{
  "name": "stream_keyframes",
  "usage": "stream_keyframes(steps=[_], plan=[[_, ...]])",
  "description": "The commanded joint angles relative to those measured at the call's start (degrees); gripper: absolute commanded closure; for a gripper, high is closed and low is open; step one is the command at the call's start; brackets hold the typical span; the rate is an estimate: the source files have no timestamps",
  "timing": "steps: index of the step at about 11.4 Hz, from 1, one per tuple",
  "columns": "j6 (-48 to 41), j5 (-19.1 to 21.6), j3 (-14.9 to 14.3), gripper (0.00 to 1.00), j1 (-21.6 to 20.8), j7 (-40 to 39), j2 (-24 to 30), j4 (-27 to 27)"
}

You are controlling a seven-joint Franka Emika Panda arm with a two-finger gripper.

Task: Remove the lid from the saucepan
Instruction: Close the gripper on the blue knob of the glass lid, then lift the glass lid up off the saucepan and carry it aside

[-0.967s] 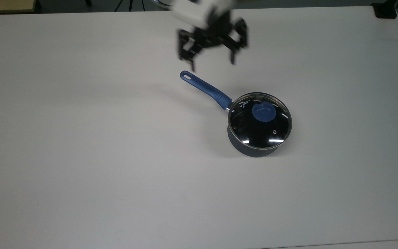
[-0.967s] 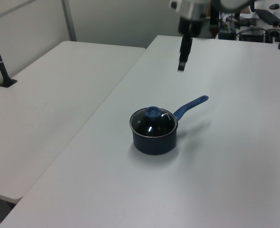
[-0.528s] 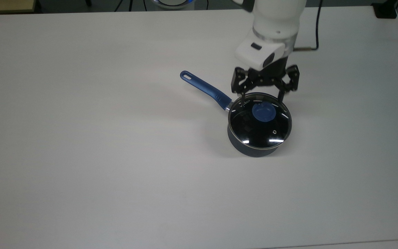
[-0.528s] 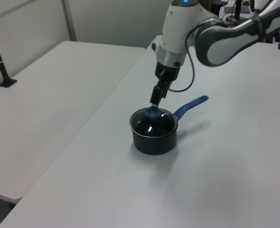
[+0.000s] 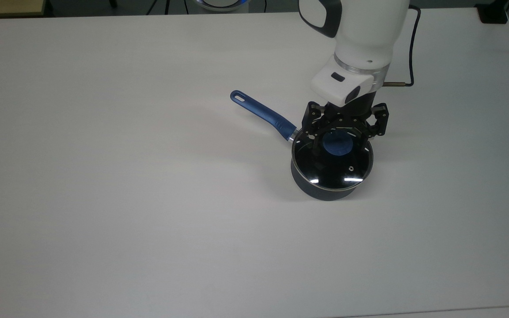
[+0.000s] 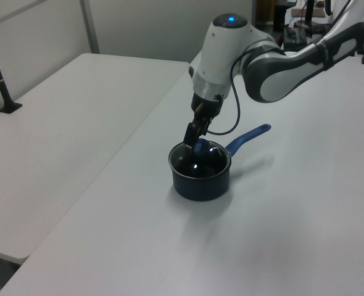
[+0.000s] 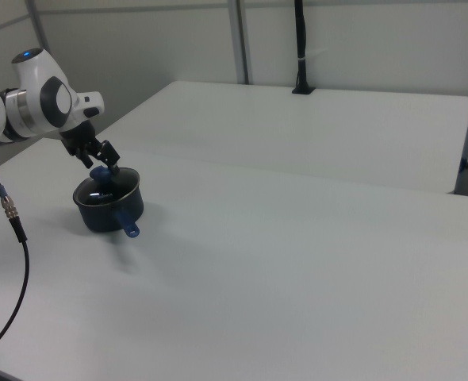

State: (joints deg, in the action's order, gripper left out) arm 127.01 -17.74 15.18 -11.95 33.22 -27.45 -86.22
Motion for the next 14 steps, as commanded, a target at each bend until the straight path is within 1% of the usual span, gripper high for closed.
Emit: stream_keyframes(steps=[1,2,3,4,5,7,9,11,12,13,14], plan=[[0.34,-1.77,-0.50,0.00,-1.59,1.41,-1.29,0.97],[0.43,-1.68,-0.50,0.17,-1.59,1.41,-1.38,0.97],[0.34,-1.51,-0.50,0.41,-1.59,1.76,-1.29,0.97],[0.34,-1.42,-0.50,0.73,-1.59,2.81,-1.29,1.05],[0.34,-1.42,-0.50,0.75,-1.59,3.60,-1.20,1.05],[-0.18,-1.33,-0.50,0.75,-1.24,3.52,-0.42,1.05],[-0.88,-1.33,-0.42,0.75,-0.97,2.65,2.39,0.71],[-5.96,-0.63,-0.33,0.75,0.08,-0.59,5.72,0.70],[-10.86,-0.63,-0.33,0.75,1.74,-3.57,10.00,-0.78],[-13.86,-0.54,-0.24,0.75,4.10,-9.51,14.14,-3.14],[-17.98,-0.02,-0.24,0.75,7.08,-17.93,18.62,-6.21]])
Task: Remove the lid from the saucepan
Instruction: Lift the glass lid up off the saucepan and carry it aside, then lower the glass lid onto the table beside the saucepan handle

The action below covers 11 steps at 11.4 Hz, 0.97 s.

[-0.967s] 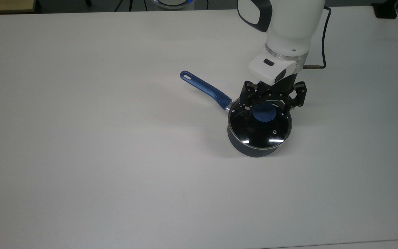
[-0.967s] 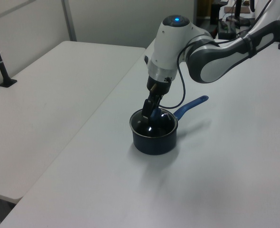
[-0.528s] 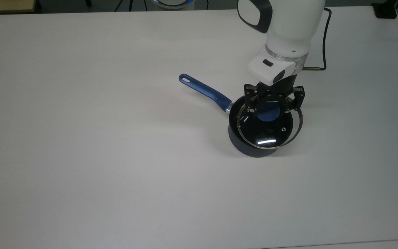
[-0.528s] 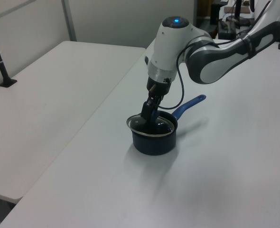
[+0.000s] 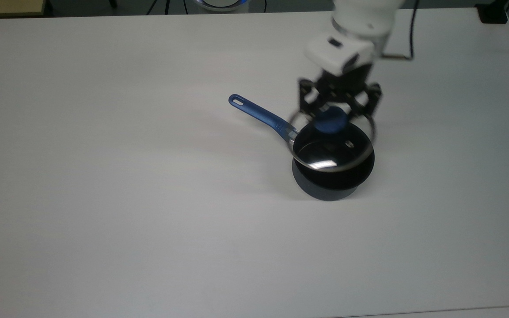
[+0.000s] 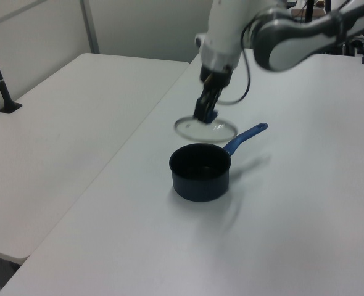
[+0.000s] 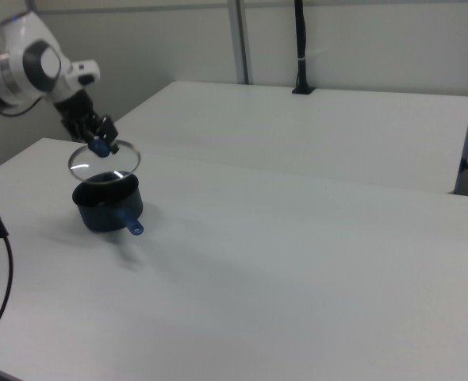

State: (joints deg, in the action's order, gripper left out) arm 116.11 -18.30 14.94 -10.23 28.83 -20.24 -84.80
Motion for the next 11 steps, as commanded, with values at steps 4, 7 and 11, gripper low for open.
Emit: stream_keyframes(steps=[4,7,11], plan=[[-15.39,6.00,-0.08,0.75,20.74,-46.98,21.55,-20.73],[-7.01,5.82,-0.17,0.75,28.23,-50.80,23.57,-34.58],[16.30,5.82,-0.17,0.75,30.09,-43.29,20.25,-45.72]])
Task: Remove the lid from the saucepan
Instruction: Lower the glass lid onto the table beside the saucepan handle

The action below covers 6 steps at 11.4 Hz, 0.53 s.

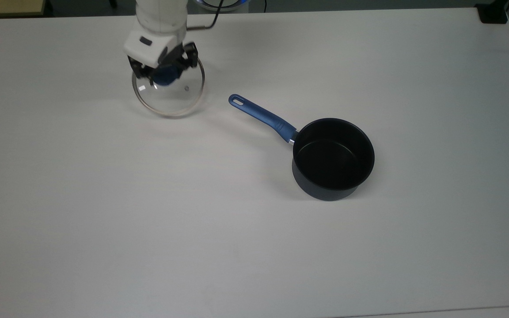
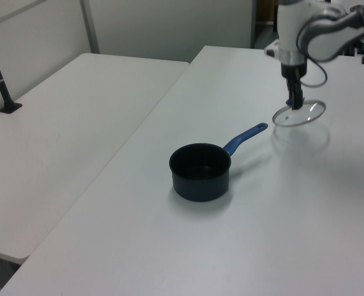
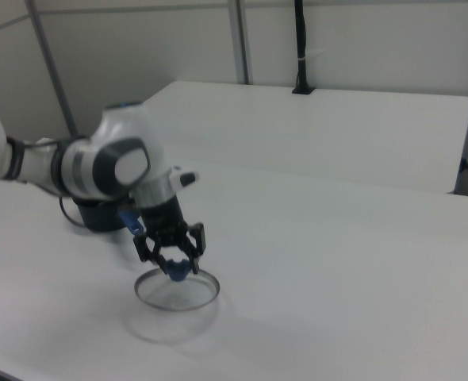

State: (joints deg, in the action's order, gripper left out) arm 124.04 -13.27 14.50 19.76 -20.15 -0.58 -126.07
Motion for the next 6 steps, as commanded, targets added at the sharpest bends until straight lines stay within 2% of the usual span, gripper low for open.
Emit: stream_keyframes(steps=[1,2,3,4,5,6], plan=[[10.07,0.79,0.26,0.75,-0.16,9.13,-0.46,-4.45],[11.04,0.79,0.26,0.75,-0.34,10.29,-1.17,-4.45],[11.05,0.79,0.26,0.70,-0.34,10.39,-1.44,-4.36],[10.53,0.79,0.26,0.38,-0.25,10.48,-1.27,-4.19],[10.26,0.96,0.26,0.00,-0.08,12.74,-1.09,-3.92],[10.26,0.97,0.26,0.00,-0.16,16.77,-0.92,-3.75]])
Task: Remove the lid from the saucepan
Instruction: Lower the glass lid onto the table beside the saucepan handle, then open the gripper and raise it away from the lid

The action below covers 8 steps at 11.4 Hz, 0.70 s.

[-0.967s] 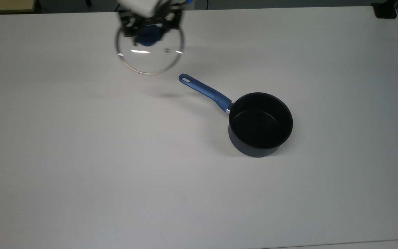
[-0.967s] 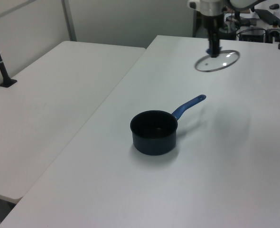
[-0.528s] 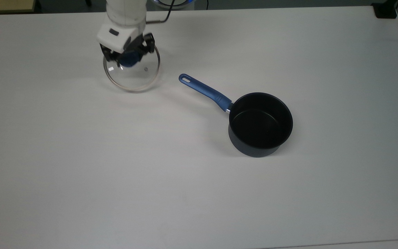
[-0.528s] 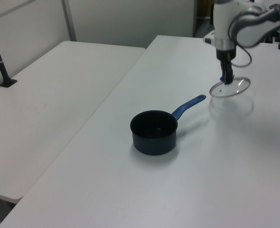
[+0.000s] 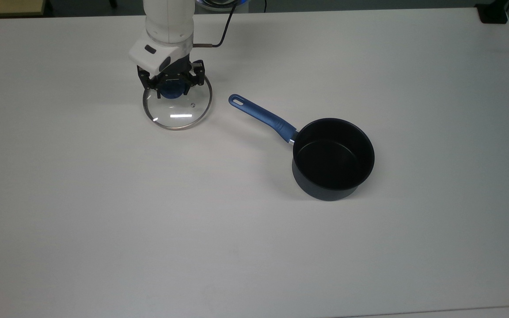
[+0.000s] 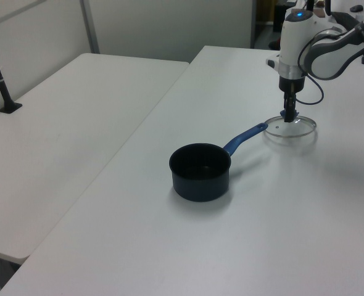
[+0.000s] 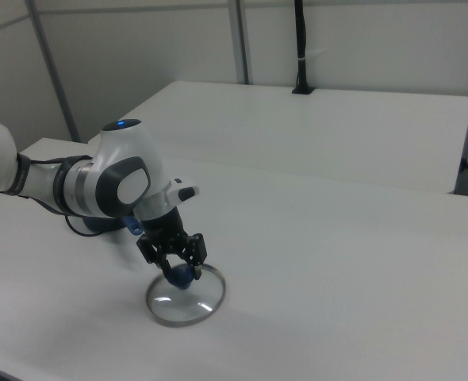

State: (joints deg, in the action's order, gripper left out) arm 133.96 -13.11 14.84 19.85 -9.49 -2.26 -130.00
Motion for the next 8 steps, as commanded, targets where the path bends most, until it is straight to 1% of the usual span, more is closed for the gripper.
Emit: stream_keyframes(steps=[1,2,3,5,6,7,8], plan=[[0.34,0.64,-0.07,0.00,-0.51,8.32,0.94,0.54],[-1.14,0.63,-0.07,0.00,-0.52,8.60,1.29,1.58],[-4.72,0.63,-0.07,0.00,-0.43,8.69,1.56,4.20],[-16.12,0.90,-0.42,0.00,-0.43,10.00,2.87,11.75],[-20.62,0.81,-0.69,0.00,-0.51,10.71,4.97,14.83],[-23.62,0.81,-2.08,0.00,-0.95,10.89,6.90,17.48],[-28.09,1.24,-4.53,0.00,-3.39,11.41,8.14,21.85]])
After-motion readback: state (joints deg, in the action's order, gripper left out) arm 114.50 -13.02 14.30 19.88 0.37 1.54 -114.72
